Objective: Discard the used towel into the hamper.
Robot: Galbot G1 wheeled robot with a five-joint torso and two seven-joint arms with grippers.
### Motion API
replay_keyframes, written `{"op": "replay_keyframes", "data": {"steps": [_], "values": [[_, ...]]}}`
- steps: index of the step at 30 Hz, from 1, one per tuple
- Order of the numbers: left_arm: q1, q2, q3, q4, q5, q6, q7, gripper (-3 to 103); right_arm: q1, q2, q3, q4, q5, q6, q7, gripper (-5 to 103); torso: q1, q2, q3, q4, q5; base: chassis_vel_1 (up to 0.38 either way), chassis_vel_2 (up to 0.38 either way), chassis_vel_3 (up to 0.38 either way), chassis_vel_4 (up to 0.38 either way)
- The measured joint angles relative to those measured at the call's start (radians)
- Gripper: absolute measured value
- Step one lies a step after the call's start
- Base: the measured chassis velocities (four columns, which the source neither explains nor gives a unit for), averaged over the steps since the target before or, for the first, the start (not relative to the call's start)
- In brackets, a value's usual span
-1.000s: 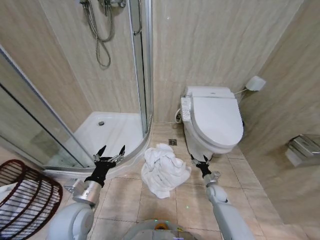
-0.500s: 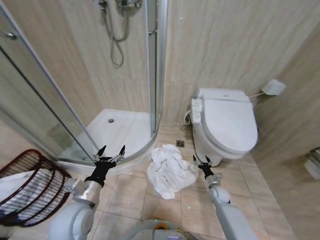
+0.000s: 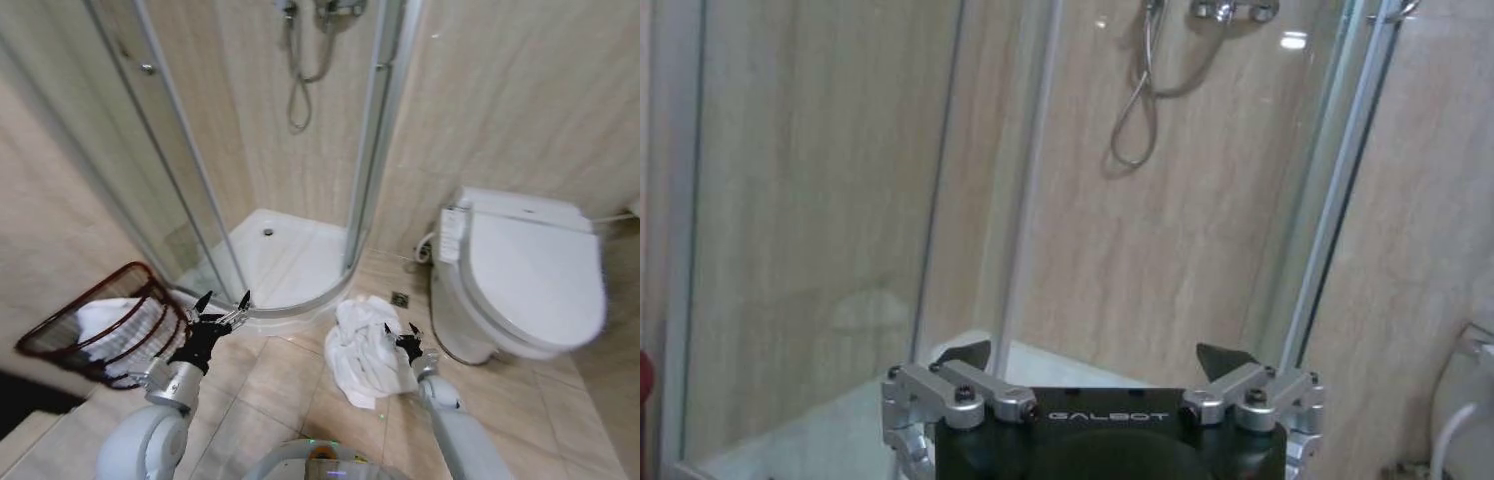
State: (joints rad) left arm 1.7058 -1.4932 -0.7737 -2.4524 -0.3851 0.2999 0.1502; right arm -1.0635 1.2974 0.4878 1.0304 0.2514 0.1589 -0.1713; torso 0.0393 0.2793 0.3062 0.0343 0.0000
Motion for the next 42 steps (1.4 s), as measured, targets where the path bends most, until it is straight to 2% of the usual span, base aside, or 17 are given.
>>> {"op": "replay_keyframes", "data": {"steps": [2, 11, 21, 22, 24, 27, 31, 34, 37, 42], "values": [[0.0, 0.0, 0.0, 0.0, 0.0, 0.0, 0.0, 100, 0.025, 0.008, 0.004, -0.078, -0.025, 0.002, -0.02, 100, 0.0, 0.0, 0.0, -0.0011, 0.0001, 0.0, 0.0, 0.0, 0.0], [0.0, 0.0, 0.0, 0.0, 0.0, 0.0, 0.0, 100, 0.135, 0.031, -0.001, -0.295, -0.074, 0.038, -0.053, 100, 0.0, 0.0, 0.0, -0.0004, 0.0, 0.0, 0.0, 0.0, 0.0], [0.0, 0.0, 0.0, 0.0, 0.0, 0.0, 0.0, 100, 0.222, 0.024, -0.034, -0.356, -0.039, -0.038, -0.089, 101, 0.0, 0.0, 0.0, -0.0004, -0.0001, 0.0, 0.0, 0.0, 0.0], [0.0, 0.0, 0.0, 0.0, 0.0, 0.0, 0.0, 100, 0.225, 0.023, -0.036, -0.36, -0.039, -0.044, -0.093, 97, 0.0, 0.0, 0.0, -0.0004, -0.0001, 0.0, 0.0, 0.0, 0.0], [0.0, 0.0, 0.0, 0.0, 0.0, 0.0, 0.0, 100, 0.227, 0.021, -0.037, -0.363, -0.039, -0.047, -0.096, 97, 0.0, 0.0, 0.0, -0.0005, -0.0001, 0.0, 0.0, 0.0, 0.0], [0.0, 0.0, 0.0, 0.0, 0.0, 0.0, 0.0, 100, 0.227, 0.02, -0.04, -0.363, -0.034, -0.05, -0.101, 86, 0.0, 0.0, 0.0, -0.0005, 0.0, 0.0, 0.0, 0.0, 0.0], [0.0, 0.0, 0.0, 0.0, 0.0, 0.0, 0.0, 100, 0.224, 0.02, -0.041, -0.358, -0.031, -0.05, -0.103, 79, 0.0, 0.0, 0.0, -0.0006, 0.0, 0.0, 0.0, 0.0, 0.0], [0.0, 0.0, 0.0, 0.0, 0.0, 0.0, 0.0, 100, 0.222, 0.018, -0.041, -0.355, -0.025, -0.05, -0.103, 66, 0.0, 0.0, 0.0, -0.0005, 0.0, 0.0, 0.0, 0.0, 0.0], [0.0, 0.0, 0.0, 0.0, 0.0, 0.0, 0.0, 100, 0.219, 0.015, -0.044, -0.354, -0.008, -0.051, -0.099, 62, 0.0, 0.0, 0.0, -0.0004, 0.0001, 0.0, 0.0, 0.0, 0.0], [0.0, 0.0, 0.0, 0.0, 0.0, 0.0, 0.0, 100, 0.209, 0.008, -0.045, -0.349, 0.007, -0.051, -0.098, 47, 0.0, 0.0, 0.0, -0.0004, 0.0001, 0.0, 0.0, 0.0, 0.0]]}}
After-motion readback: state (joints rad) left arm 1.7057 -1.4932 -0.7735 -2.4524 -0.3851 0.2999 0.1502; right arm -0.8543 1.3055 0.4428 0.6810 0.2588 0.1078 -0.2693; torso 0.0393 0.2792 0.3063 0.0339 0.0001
